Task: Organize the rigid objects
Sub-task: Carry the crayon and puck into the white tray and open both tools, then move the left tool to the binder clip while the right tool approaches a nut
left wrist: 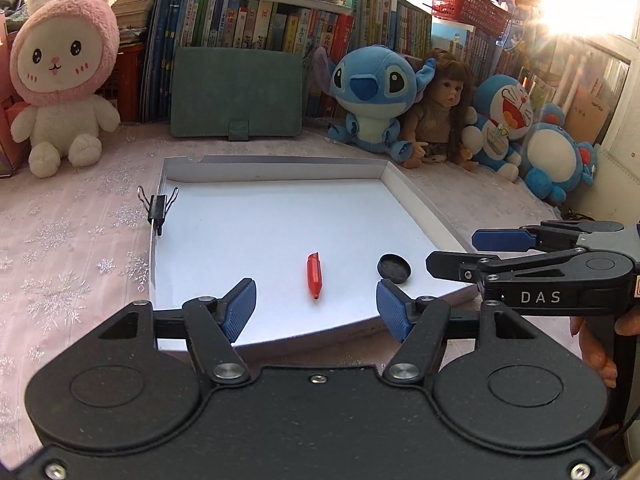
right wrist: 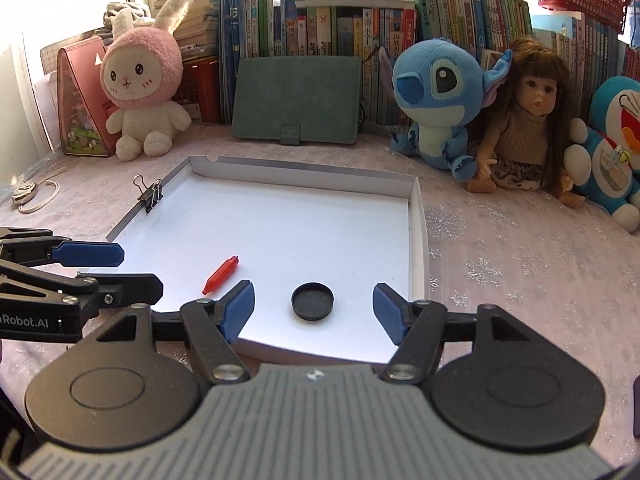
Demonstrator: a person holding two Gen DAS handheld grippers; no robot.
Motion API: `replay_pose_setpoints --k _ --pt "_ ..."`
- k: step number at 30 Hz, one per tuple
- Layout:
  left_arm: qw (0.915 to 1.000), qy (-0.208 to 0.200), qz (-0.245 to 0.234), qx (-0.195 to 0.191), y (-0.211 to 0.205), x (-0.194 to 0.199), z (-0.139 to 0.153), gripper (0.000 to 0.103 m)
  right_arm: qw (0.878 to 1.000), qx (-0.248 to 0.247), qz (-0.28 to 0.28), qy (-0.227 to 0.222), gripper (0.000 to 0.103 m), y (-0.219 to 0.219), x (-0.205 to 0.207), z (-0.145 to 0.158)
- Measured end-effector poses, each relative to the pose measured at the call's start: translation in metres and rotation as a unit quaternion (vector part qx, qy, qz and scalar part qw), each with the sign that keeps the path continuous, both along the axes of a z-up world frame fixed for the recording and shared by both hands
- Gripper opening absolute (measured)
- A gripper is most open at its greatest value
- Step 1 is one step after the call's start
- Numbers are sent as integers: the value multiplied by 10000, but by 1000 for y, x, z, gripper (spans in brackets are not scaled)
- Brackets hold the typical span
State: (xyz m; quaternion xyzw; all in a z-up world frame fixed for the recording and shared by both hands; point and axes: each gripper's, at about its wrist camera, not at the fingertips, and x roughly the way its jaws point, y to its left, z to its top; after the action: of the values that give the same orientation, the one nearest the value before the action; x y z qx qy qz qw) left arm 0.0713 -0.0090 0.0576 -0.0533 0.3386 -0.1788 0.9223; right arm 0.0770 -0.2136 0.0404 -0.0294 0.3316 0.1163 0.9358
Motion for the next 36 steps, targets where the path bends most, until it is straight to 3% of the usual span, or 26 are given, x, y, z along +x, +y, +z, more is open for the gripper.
replay_pose_setpoints --k 5,16,19,21,23,27,32,36 --pt "9995 -178 148 -225 15 -36 -7 77 9989 -50 74 -459 85 2 -32 -3" --pt "9992 -114 381 -15 31 -94 -26 76 9950 -22 213 -979 86 5 -85 -21" --pt "9988 -112 462 98 32 -109 -28 62 9942 -18 234 -1050 86 6 -97 -28" --pt "9986 -69 500 129 32 -116 -28 45 9934 -46 280 -1107 86 8 -106 -33" --pt "9988 -11 488 103 33 -121 -30 39 9929 -99 281 -1156 86 10 -114 -36" --pt "9987 67 500 92 36 -125 -34 35 9936 -35 278 -1098 73 11 -127 -41" --pt "9975 -36 591 397 35 -120 -39 35 9952 -135 364 -895 46 14 -135 -48" --pt "9973 -126 550 480 31 -116 -42 40 9956 40 586 -728 41 18 -140 -51"
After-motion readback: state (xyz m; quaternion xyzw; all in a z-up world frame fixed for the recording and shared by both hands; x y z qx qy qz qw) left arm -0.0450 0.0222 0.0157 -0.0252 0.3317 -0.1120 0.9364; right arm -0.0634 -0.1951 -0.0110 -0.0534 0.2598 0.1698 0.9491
